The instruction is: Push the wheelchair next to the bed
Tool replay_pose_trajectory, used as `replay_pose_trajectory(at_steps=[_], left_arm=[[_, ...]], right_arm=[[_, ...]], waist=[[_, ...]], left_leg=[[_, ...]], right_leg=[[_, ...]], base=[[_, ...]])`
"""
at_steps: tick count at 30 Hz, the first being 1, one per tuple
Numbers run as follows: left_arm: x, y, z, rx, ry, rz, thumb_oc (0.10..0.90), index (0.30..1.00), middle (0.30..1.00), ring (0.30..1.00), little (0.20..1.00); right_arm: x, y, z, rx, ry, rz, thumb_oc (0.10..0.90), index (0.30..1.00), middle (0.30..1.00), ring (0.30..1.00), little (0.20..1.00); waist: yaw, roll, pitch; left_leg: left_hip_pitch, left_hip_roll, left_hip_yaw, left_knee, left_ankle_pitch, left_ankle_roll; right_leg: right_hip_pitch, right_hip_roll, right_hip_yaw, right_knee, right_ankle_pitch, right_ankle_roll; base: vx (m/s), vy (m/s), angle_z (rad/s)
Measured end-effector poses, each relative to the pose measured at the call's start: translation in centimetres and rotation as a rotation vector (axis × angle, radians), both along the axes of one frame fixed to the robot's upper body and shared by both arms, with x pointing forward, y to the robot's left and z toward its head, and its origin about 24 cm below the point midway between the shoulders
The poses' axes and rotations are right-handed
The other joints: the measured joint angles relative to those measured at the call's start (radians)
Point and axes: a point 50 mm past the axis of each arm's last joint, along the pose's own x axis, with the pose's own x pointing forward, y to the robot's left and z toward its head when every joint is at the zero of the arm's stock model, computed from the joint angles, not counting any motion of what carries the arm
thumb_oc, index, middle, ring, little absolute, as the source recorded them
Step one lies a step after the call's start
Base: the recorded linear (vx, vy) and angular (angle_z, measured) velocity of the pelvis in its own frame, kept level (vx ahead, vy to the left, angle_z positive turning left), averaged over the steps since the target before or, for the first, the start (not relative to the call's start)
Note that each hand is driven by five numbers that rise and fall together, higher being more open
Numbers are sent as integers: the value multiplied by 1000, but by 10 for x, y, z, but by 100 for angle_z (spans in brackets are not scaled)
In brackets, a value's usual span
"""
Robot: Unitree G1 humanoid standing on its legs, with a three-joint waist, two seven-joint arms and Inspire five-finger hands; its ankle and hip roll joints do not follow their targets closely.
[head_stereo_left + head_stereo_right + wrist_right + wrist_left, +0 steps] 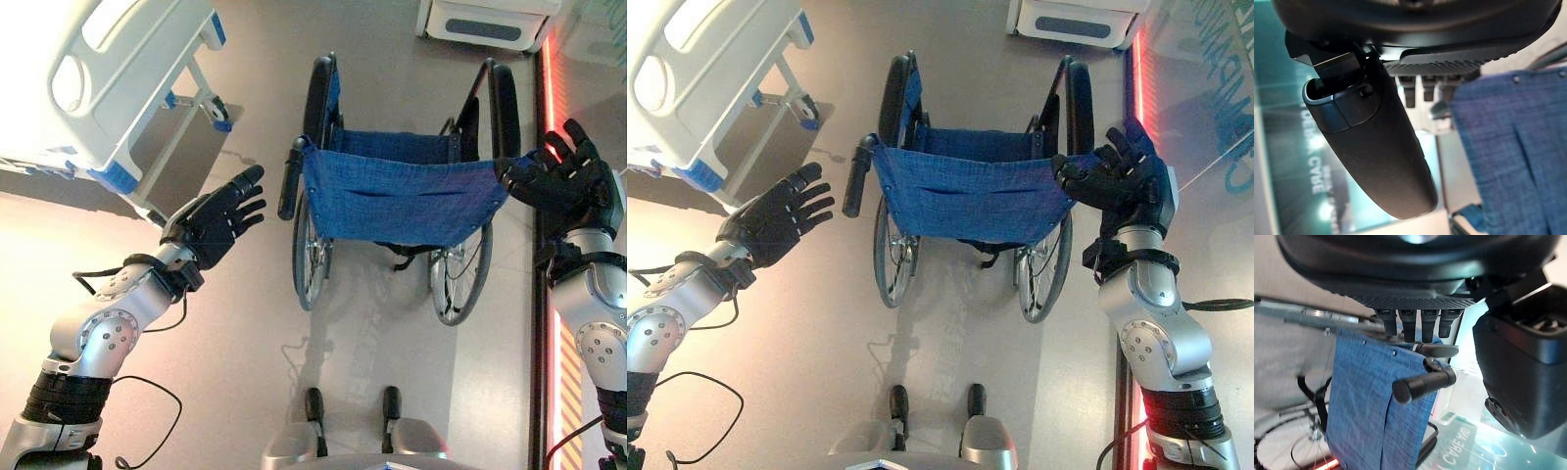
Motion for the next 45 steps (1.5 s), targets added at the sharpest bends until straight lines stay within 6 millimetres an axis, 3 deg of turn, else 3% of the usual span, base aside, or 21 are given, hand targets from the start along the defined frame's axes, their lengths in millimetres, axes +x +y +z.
replay_pose_trajectory(at_steps=[11, 23, 30, 33, 37, 45], left_arm=[[3, 0, 24, 68, -44, -7, 800, 900, 900, 900, 900], [12, -10, 43, 132, -93, -37, 800, 900, 900, 900, 900], [12, -13, 36, 167, -19, -96, 800, 900, 900, 900, 900], [12, -23, 24, 205, 60, -187, 800, 900, 900, 900, 900], [12, -38, 14, 213, 113, -258, 800, 900, 900, 900, 900], [17, -41, 16, 266, 127, -243, 800, 900, 900, 900, 900]], right_arm=[[2, -4, 4, -148, 116, 4, 800, 900, 900, 900, 900], [12, -2, 16, -296, 125, -38, 800, 900, 900, 900, 900], [15, -2, 35, -325, 53, -99, 800, 900, 900, 900, 900], [16, -4, 46, -351, 24, -109, 800, 900, 900, 900, 900], [19, -2, 49, -349, 17, -128, 800, 900, 900, 900, 900], [25, 7, 47, -350, -9, -104, 800, 900, 900, 900, 900]], waist=[[0, -36, 21], [1, -38, 24], [-2, -21, 35], [-3, -9, 42], [-14, -8, 43], [-27, -4, 46]], left_leg=[[1, 0, 3, 0, 0, 0], [1, -3, 4, 0, 0, 0], [-2, -3, 5, 0, 0, 0], [-14, -4, 7, 0, 0, 0], [-15, -4, 8, 0, 0, 0], [-15, -5, 13, 0, 0, 0]], right_leg=[[0, 0, 3, 0, 1, 1], [-2, -3, 6, 0, 3, 4], [-5, -3, 7, 0, 3, 4], [-19, -4, 8, 0, 6, 4], [-21, -4, 11, 0, 6, 4], [-23, -5, 29, 0, 7, 6]], base=[[0, 0, 0], [0, 0, 0], [-5, 3, 0], [0, 0, 0], [0, 0, 0], [-24, 5, -1]])
